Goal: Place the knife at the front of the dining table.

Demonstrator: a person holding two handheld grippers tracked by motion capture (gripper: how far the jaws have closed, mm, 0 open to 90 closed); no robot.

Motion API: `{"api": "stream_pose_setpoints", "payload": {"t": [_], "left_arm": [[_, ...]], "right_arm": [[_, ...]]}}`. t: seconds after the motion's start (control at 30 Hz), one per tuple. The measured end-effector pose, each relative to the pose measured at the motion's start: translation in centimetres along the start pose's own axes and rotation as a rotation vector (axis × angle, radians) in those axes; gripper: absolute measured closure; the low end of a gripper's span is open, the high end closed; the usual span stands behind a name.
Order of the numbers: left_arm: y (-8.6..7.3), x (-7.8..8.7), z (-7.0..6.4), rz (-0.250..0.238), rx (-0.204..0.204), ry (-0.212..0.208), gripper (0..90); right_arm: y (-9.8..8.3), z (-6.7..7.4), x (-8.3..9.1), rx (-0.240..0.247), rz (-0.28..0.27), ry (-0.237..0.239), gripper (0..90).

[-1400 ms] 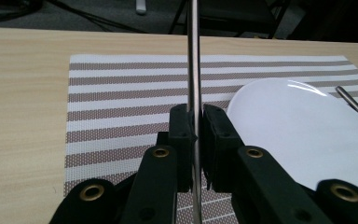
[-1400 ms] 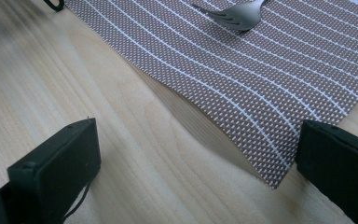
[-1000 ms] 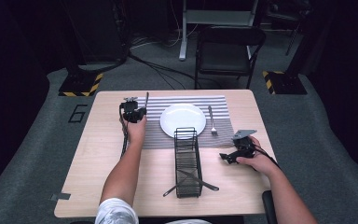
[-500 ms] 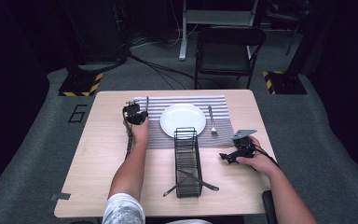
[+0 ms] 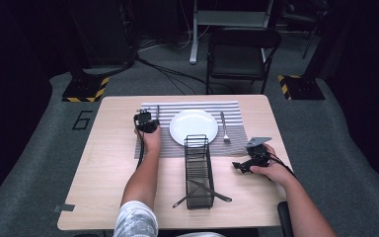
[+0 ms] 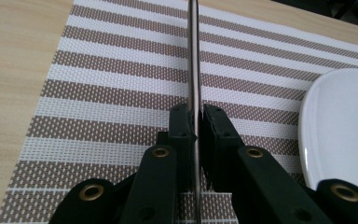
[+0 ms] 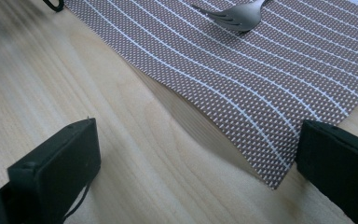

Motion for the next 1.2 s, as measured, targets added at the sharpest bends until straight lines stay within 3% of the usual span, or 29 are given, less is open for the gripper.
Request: {"api": "stream_pose_setpoints", "payload": {"t": [0.17,0.47,0.97,1.2], "left_arm": [[0.0,0.0,0.1,-0.009,-0.014,0.009,81.6],[0.1,0.5,0.6,-0.01,0.004,0.011,77.5],[1.5,4.0,1.0,-0.036,-0.04,-0.028,66.2],[2.0,6.0,1.1,-0.052,-0.066,-0.052,65.4]], "right_arm": [[0.0,0.0,0.0,-0.004,0.001,0.0,0.0],[0.0,0.0,0.0,-0.005,0.001,0.0,0.0],[0.0,0.0,0.0,-0.005,0.001,0.0,0.0],[0.1,0.1,-0.1,-0.016,-0.002,-0.002,0.0]]}}
Point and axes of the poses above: each handheld gripper's, and its own axes: x roughly backward along the jaws, y roughly out of its top, z roughly to its left, the point moved 7 cm from there along -x, roughly forward along the jaws
